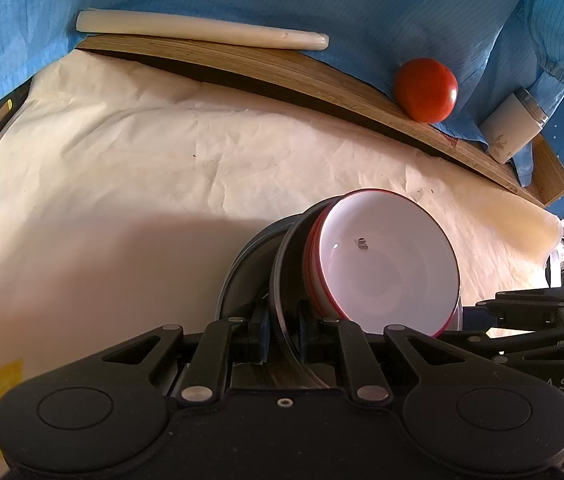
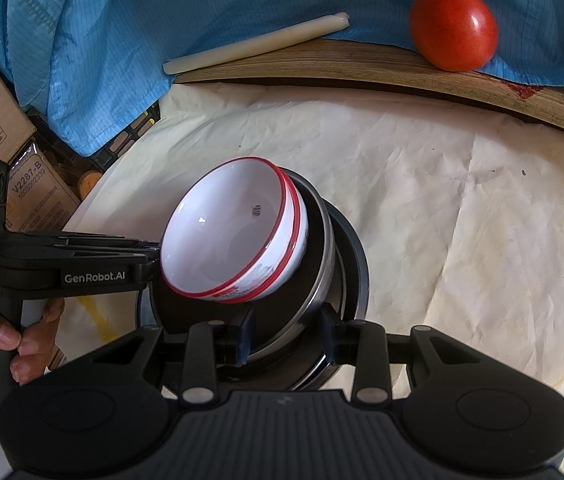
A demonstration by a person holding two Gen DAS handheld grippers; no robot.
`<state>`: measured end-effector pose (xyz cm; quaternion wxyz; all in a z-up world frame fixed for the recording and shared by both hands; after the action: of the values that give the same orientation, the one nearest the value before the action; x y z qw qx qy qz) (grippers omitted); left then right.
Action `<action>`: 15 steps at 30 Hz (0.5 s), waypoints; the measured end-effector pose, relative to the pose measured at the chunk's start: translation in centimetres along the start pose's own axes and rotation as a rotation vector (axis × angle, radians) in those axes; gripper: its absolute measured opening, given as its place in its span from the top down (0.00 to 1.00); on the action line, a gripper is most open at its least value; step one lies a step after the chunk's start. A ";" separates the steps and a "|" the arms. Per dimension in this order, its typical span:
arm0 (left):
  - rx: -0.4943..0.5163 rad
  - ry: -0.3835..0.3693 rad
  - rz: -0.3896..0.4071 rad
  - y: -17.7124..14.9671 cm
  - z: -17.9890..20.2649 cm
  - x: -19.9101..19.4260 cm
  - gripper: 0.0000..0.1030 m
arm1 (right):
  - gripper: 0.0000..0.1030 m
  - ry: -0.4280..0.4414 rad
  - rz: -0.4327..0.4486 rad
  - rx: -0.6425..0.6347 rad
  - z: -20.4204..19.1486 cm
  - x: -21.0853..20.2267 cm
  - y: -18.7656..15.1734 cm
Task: Organize plates and bowls
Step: 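Lower the nested bowls with both tools onto the stainless plate stack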
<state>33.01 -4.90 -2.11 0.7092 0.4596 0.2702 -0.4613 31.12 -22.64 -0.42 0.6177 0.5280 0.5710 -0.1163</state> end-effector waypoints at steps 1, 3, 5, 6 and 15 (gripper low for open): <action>0.000 -0.001 0.000 0.0 0.0 0.0 0.87 | 0.63 0.000 0.000 -0.001 -0.1 0.0 0.0; -0.002 -0.002 0.000 0.0 0.0 0.0 0.87 | 0.63 0.000 0.000 0.000 -0.1 0.0 0.0; -0.004 -0.004 0.000 -0.1 0.0 0.0 0.87 | 0.63 0.001 0.000 -0.001 -0.1 0.0 0.0; -0.003 -0.004 0.000 0.0 -0.1 0.0 0.87 | 0.63 0.000 0.000 -0.001 -0.1 0.0 0.0; -0.008 -0.003 0.001 0.0 -0.2 -0.1 0.86 | 0.62 0.000 0.000 -0.003 -0.2 0.0 0.0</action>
<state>32.96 -4.66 -2.10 0.7117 0.4561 0.2709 -0.4605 31.00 -22.51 -0.40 0.6187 0.5270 0.5712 -0.1153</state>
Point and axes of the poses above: each gripper's, at about its wrist camera, not at the fingertips, and x roughly the way its jaws point, z to its right, y to its top, the point moved 7 cm from there along x, roughly the way its jaws point, and after that the axes turned 11 degrees about -x, right-handed, at the moved point
